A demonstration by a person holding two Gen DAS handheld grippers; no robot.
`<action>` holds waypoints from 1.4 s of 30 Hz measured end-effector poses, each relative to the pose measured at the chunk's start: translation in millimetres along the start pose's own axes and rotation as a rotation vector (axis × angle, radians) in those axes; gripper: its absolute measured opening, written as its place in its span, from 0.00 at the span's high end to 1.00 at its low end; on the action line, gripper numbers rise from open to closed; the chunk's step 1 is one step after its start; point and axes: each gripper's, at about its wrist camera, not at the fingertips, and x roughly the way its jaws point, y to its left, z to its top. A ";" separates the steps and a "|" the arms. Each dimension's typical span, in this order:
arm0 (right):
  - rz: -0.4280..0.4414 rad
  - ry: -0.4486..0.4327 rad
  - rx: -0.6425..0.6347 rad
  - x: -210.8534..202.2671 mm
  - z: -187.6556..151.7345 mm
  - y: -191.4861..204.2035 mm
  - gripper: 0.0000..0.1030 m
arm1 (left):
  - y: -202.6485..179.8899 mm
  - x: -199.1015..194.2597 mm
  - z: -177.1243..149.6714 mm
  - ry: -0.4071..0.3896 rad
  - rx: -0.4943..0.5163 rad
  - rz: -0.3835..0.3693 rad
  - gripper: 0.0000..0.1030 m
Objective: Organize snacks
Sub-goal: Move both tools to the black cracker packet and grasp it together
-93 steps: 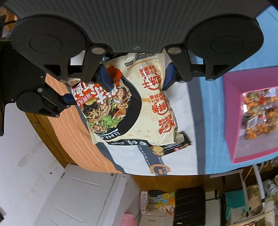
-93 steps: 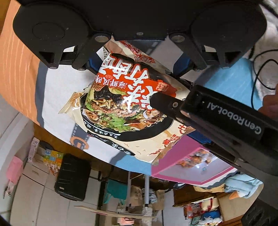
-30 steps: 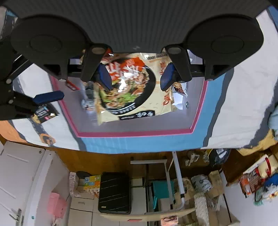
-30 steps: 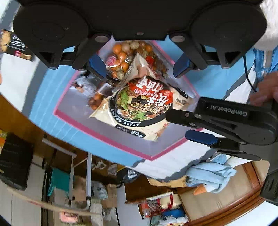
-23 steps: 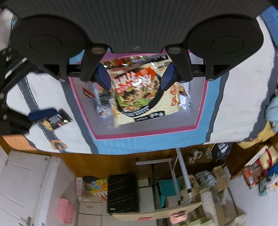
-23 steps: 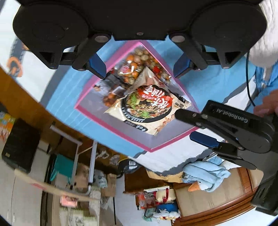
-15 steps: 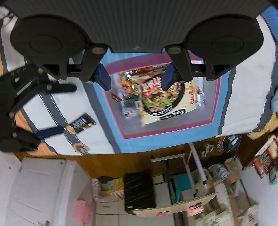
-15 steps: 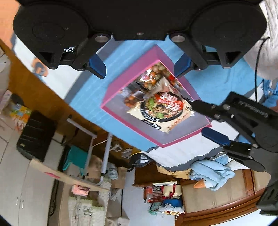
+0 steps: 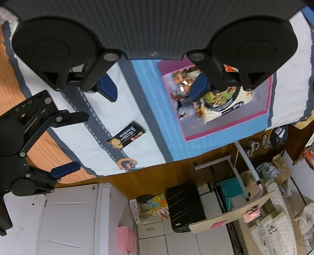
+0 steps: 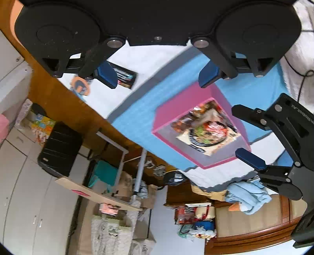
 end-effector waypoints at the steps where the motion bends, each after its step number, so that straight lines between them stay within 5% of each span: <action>1: -0.011 0.001 0.008 -0.9 -3.3 -7.2 0.08 | -4.5 5.3 3.8 0.000 -0.004 -0.003 0.13; 7: 0.002 -0.003 0.068 5.4 -28.1 -58.6 0.06 | -23.1 46.6 20.5 -0.021 -0.053 -0.030 0.12; 9: 0.026 -0.041 0.073 15.2 -42.1 -74.5 0.06 | -23.3 66.1 23.0 -0.053 -0.111 -0.077 0.12; 12: 0.055 -0.104 0.147 35.9 -62.7 -97.3 0.06 | -25.4 97.4 26.8 -0.078 -0.192 -0.051 0.12; 17: 0.073 -0.205 0.207 67.1 -85.6 -122.5 0.06 | -26.8 146.8 36.6 -0.043 -0.234 -0.099 0.12; 25: 0.106 -0.139 0.217 128.1 -98.4 -139.0 0.06 | -30.3 222.3 41.5 0.038 -0.304 -0.087 0.13; 33: 0.067 -0.006 0.207 189.1 -105.3 -144.1 0.07 | -22.3 258.8 27.5 -0.117 -0.394 -0.060 0.14; 39: 0.060 0.028 0.133 211.8 -107.0 -134.6 0.07 | -13.2 291.9 24.2 -0.110 -0.478 0.078 0.15; 42: 0.043 0.036 0.119 217.1 -105.8 -133.5 0.07 | -11.1 304.6 22.6 -0.079 -0.470 0.075 0.15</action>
